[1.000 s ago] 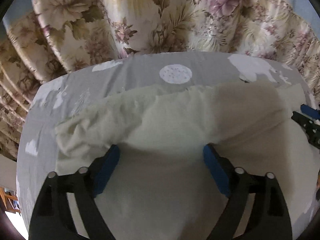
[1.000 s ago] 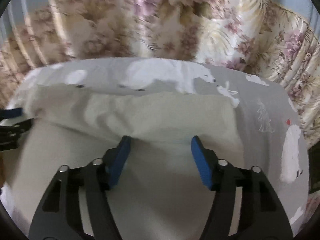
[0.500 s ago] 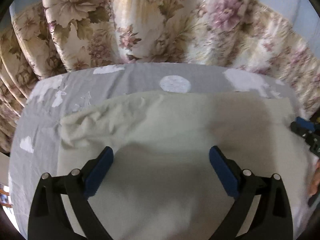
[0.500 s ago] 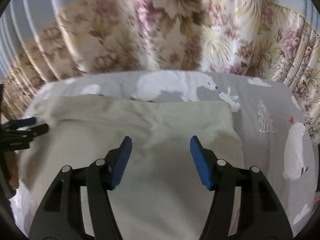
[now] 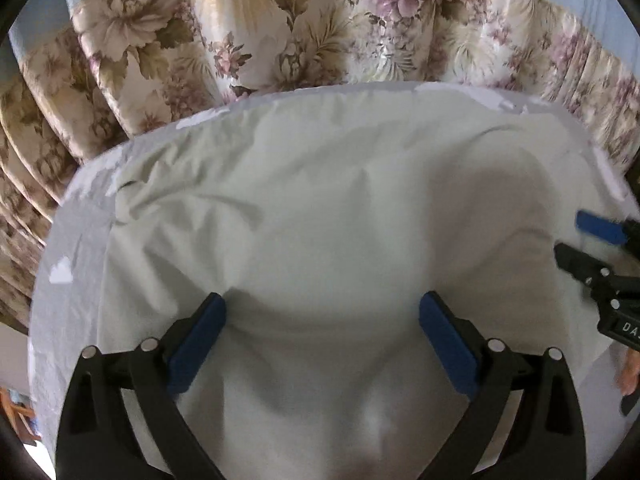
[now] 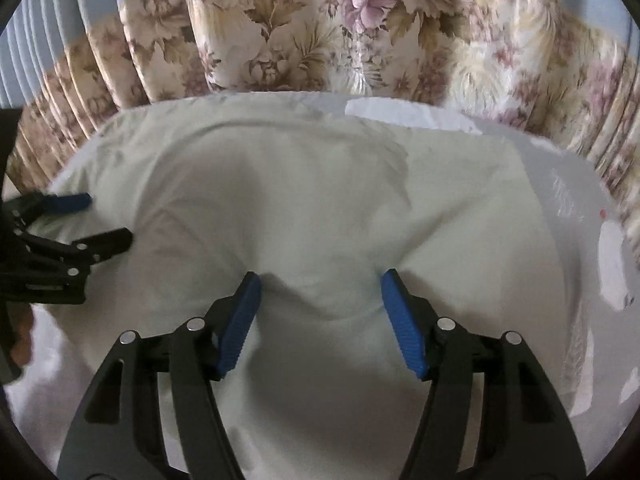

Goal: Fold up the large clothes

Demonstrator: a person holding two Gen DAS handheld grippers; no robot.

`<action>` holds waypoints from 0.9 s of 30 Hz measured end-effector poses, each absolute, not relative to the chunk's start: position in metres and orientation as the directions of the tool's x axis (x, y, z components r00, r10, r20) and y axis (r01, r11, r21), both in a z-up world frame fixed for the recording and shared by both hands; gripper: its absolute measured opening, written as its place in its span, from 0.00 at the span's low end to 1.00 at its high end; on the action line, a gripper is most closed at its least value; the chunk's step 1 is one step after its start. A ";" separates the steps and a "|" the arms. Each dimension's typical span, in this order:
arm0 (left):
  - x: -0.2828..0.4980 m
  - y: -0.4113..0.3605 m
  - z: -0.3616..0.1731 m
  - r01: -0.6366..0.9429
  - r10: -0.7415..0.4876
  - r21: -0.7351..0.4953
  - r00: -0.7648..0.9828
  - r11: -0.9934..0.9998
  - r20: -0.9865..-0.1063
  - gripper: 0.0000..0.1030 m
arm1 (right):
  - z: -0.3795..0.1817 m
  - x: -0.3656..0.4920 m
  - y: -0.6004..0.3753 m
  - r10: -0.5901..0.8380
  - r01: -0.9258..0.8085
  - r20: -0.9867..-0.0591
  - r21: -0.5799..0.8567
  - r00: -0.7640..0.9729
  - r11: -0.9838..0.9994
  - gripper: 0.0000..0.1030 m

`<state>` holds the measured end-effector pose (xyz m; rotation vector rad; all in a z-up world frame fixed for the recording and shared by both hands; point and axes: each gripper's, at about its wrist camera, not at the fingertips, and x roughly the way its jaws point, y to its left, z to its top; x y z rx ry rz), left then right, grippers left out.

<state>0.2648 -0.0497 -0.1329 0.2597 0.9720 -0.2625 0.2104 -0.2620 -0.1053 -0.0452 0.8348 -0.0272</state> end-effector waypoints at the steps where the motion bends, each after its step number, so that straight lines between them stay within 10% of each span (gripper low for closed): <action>1: 0.267 -0.052 -0.139 0.334 -0.086 0.121 0.544 0.935 -0.835 0.99 | -0.108 0.212 -0.259 -0.068 0.005 -0.736 -0.087 0.674 0.996 0.61; 14: 0.317 -0.041 -0.090 0.297 -0.181 -0.032 0.490 0.954 -0.852 0.99 | -0.047 0.248 -0.288 0.022 0.054 -0.722 0.082 0.691 0.995 0.57; 27: 0.380 -0.064 -0.144 0.301 -0.111 -0.012 0.314 0.953 -0.943 0.99 | -0.102 0.334 -0.299 -0.048 0.138 -0.862 0.026 0.505 0.990 0.57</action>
